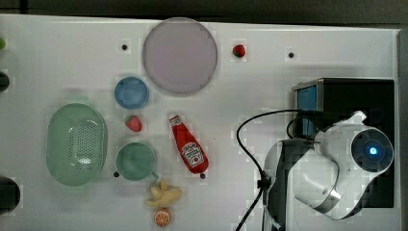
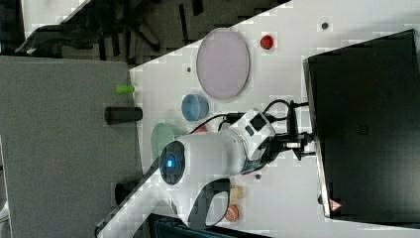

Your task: Flap open oven.

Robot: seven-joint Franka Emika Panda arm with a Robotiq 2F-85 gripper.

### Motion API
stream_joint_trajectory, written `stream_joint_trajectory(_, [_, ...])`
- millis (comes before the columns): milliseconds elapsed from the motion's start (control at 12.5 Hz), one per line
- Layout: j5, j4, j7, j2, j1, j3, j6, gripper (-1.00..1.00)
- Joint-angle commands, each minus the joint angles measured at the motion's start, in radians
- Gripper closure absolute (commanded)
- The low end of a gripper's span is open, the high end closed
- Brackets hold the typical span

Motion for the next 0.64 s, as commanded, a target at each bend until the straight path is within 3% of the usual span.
stream_joint_trajectory(80, [-0.056, 0.003, -0.005, 0.002, 0.044, 0.018, 0.023, 0.65])
stream_joint_trajectory(480, [-0.309, -0.022, 0.279, 0.002, 0.111, 0.032, 0.022, 0.65])
stream_joint_trajectory(640, [-0.358, -0.04, 0.352, 0.002, 0.132, 0.05, 0.022, 0.65])
